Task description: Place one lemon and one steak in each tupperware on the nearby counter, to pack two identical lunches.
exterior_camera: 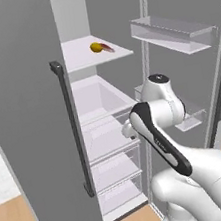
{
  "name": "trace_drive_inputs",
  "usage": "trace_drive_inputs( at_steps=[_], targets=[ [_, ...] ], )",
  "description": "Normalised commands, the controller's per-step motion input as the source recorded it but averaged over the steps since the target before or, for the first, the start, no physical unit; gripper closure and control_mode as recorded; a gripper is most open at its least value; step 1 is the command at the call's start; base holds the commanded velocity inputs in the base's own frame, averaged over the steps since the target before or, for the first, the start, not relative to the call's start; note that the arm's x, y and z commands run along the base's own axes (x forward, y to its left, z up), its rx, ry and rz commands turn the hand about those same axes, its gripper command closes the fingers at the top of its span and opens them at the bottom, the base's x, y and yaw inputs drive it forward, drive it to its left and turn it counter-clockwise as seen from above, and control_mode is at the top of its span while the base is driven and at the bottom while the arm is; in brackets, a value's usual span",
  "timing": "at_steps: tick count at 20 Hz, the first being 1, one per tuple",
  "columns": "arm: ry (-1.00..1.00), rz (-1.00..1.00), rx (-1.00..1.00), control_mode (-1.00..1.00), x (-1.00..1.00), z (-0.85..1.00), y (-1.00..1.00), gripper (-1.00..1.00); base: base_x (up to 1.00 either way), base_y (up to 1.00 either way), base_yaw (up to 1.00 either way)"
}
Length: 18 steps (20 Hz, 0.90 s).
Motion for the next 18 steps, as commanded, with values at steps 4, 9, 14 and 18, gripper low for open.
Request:
trace_drive_inputs(
  at_steps=[4, 9, 14, 18],
  targets=[
    [0.0, 0.0, 0.0, 1.0, 0.0, 0.0, 0.0, -1.0, 0.67, -0.16, 0.0],
    [0.0, 0.0, 0.0, 1.0, 0.0, 0.0, 0.0, -1.0, 0.68, -0.06, 0.02],
    [0.0, 0.0, 0.0, 1.0, 0.0, 0.0, 0.0, -1.0, -0.33, 0.07, 0.24],
    [0.0, 0.0, 0.0, 1.0, 0.0, 0.0, 0.0, -1.0, 0.76, 0.01, -0.01]
  ],
)
